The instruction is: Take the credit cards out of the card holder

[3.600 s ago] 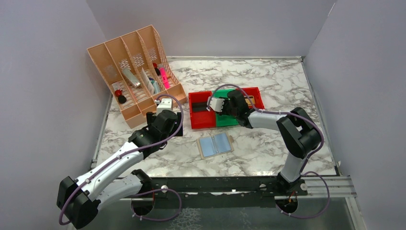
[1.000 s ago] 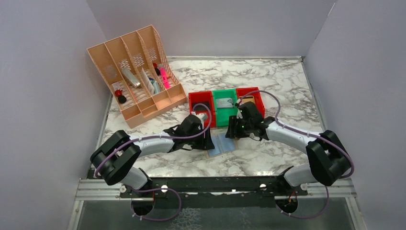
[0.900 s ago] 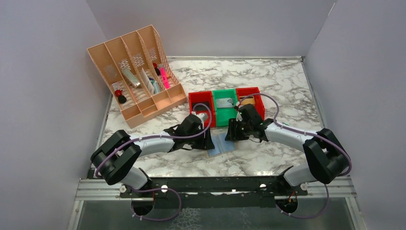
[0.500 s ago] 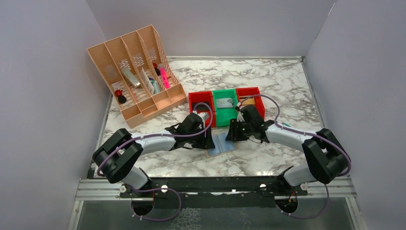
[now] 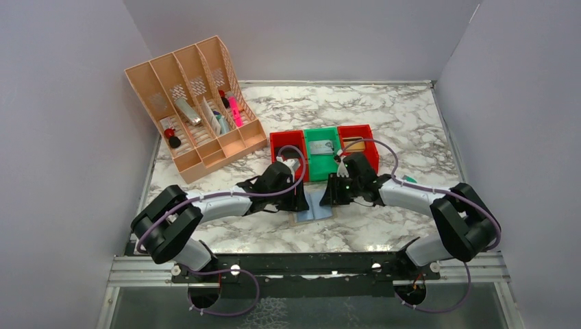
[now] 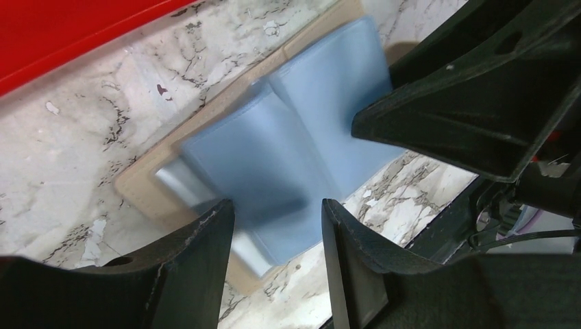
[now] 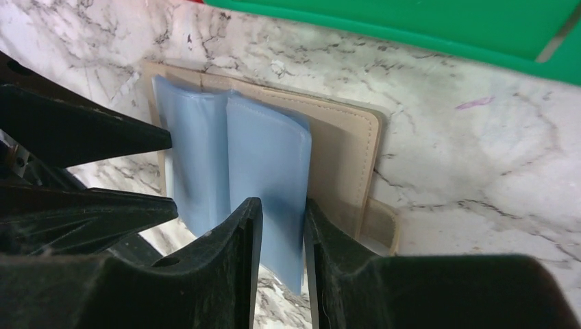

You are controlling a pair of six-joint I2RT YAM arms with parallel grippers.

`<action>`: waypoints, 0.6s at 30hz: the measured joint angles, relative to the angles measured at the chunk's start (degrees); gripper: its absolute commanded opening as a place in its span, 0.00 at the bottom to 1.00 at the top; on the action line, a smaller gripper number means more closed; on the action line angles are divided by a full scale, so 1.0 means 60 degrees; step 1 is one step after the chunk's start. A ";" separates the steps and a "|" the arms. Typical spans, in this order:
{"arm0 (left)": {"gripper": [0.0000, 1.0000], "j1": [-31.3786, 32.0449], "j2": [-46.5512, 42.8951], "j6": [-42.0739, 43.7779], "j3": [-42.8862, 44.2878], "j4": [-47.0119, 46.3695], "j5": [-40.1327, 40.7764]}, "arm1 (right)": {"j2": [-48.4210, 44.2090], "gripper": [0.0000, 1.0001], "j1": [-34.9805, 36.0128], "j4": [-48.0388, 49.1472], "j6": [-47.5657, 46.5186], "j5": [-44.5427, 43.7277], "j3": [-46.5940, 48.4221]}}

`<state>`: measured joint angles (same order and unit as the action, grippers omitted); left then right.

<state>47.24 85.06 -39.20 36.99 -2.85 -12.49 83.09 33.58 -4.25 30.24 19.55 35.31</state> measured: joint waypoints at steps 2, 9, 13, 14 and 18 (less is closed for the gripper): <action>0.53 0.0004 -0.0069 0.0011 0.0000 -0.0011 0.0022 | 0.0029 0.33 0.0033 0.0055 0.0098 0.0153 -0.0029; 0.54 0.0007 -0.0087 0.0087 0.0004 -0.0025 0.0007 | 0.0051 0.39 0.0047 0.0051 0.0222 0.0259 -0.0058; 0.56 0.0018 -0.0153 0.0146 0.0095 0.0404 0.0226 | -0.0131 0.46 0.0076 -0.0226 0.0204 0.0022 0.0000; 0.57 0.0018 -0.0204 0.0160 0.0127 0.0579 0.0335 | -0.0251 0.47 0.0080 -0.0412 0.0171 -0.0171 0.0044; 0.68 0.0022 -0.0790 0.0346 0.0288 0.1519 0.1089 | -0.0834 0.48 0.0080 -0.0903 0.0033 -0.0612 0.0219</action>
<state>47.37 80.31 -37.12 38.72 6.26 -5.96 78.08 34.06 -9.67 30.44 15.88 36.62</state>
